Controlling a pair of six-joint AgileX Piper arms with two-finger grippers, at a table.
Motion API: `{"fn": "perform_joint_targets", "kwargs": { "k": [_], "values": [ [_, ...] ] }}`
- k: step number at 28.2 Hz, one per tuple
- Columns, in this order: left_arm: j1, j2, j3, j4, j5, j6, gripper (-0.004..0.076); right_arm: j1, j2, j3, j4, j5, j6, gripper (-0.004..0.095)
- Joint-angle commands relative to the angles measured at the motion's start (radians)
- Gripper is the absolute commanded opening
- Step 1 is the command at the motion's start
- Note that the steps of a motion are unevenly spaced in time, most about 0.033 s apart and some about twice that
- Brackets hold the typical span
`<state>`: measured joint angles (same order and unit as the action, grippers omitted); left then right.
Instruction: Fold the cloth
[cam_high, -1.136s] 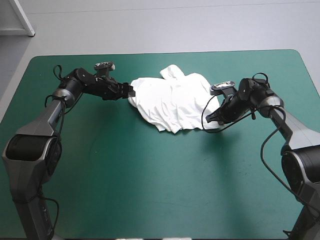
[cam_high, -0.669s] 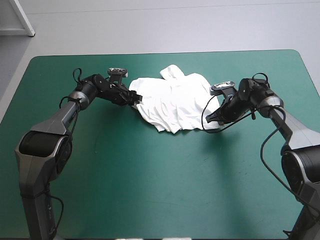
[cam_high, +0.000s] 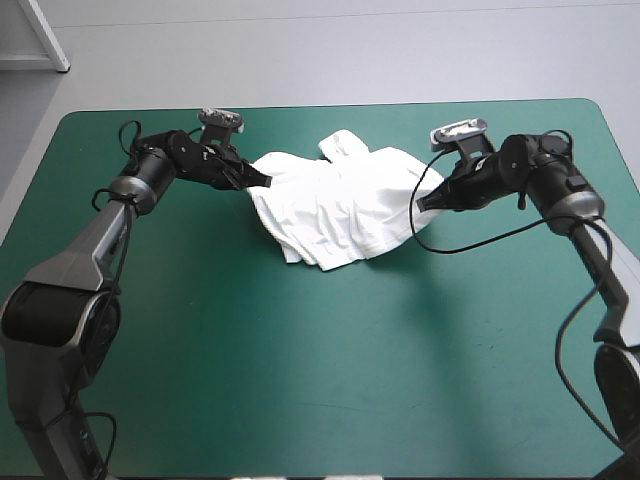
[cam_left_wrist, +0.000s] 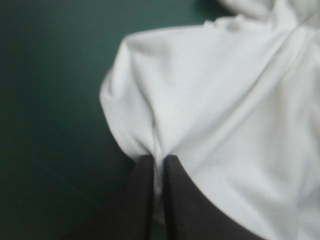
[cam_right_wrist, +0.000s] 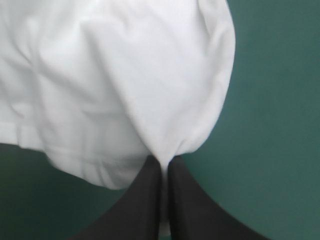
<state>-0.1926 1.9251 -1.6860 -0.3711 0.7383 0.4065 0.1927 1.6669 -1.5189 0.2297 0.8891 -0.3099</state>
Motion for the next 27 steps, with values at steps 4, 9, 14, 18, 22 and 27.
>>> {"fn": "perform_joint_targets", "kwargs": {
  "k": [4,9,14,18,22,27],
  "values": [
    [0.0,-0.35,-0.029,-0.01,-0.021,0.003,0.0019,-0.002,-0.287,-0.173,0.094,-0.047,-0.043,-0.0013],
    [0.0,-0.576,-0.036,-0.016,-0.021,0.003,0.0019,-0.002,-0.421,-0.27,0.114,-0.046,-0.053,-0.0013],
    [0.0,-0.822,-0.073,-0.016,-0.026,0.003,0.0019,-0.002,-0.546,-0.376,0.114,-0.046,-0.058,-0.0013],
    [0.0,-0.99,-0.101,-0.01,-0.039,0.015,0.0019,-0.002,-0.629,-0.439,0.114,-0.048,-0.074,-0.0013],
    [0.0,-1.145,-0.109,0.012,-0.089,0.027,0.0019,-0.002,-0.698,-0.509,0.114,-0.048,-0.089,-0.0013],
    [0.0,-1.247,-0.109,0.012,-0.138,0.027,0.0019,-0.002,-0.728,-0.602,0.111,-0.041,-0.089,-0.0013]
  ]
}}
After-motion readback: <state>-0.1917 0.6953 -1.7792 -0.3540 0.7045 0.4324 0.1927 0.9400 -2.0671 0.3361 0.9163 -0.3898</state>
